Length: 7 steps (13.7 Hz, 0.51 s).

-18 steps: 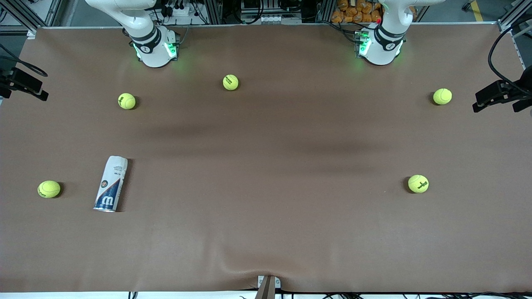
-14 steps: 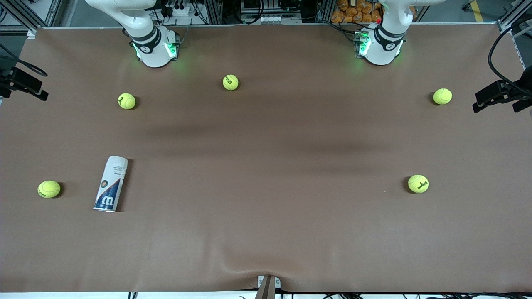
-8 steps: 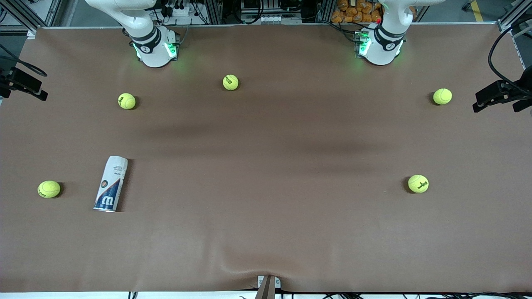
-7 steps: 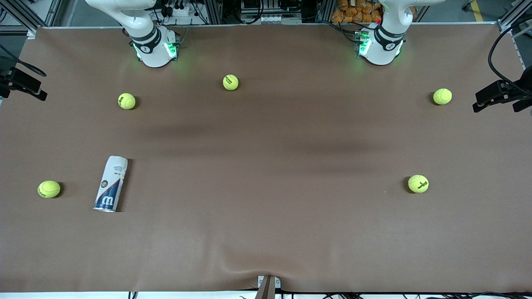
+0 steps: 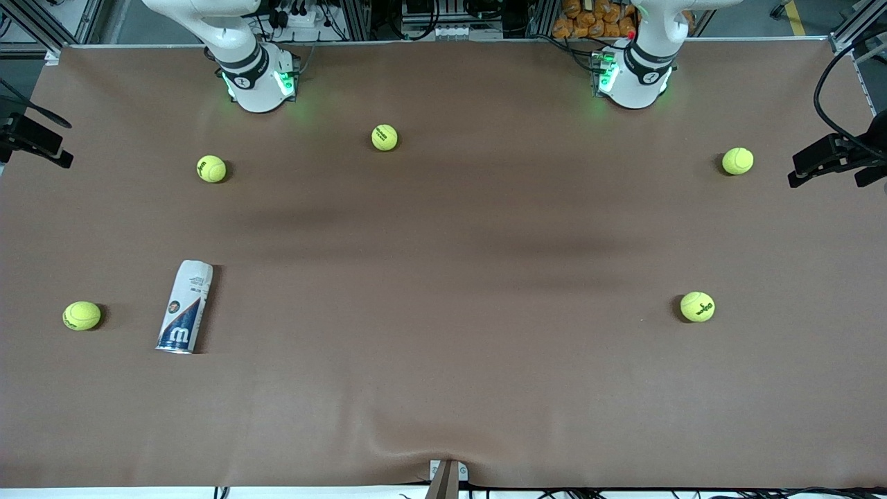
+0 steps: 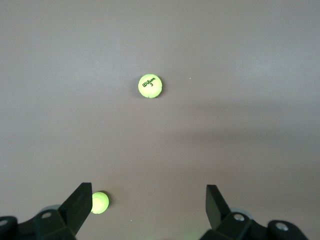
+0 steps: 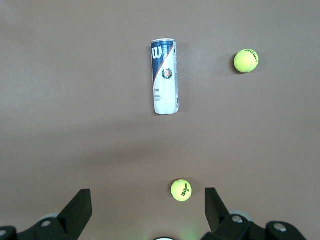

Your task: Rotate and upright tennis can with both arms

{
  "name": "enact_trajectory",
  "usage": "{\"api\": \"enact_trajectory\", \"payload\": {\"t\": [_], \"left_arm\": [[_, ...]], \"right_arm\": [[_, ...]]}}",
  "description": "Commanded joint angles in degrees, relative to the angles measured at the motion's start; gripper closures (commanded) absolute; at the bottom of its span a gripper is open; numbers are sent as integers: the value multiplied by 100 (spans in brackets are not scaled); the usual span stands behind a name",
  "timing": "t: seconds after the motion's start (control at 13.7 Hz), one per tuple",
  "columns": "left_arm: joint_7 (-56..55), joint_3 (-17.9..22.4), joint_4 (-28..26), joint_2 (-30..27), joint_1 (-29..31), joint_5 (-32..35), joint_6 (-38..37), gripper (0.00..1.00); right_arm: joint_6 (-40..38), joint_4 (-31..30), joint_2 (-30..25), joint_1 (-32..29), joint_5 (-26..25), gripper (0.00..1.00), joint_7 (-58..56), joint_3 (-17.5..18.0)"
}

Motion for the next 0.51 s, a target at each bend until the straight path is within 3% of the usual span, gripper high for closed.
{"api": "enact_trajectory", "payload": {"t": [0.0,0.44], "left_arm": [[93,-16,70,23,21,12,-59,0],[93,-16,61,14,30,12,-59,0]], "right_arm": [[20,-141,-134,-106,-58,0,34,57],[29,-150,-99,-106,-58,0,34,66]]}}
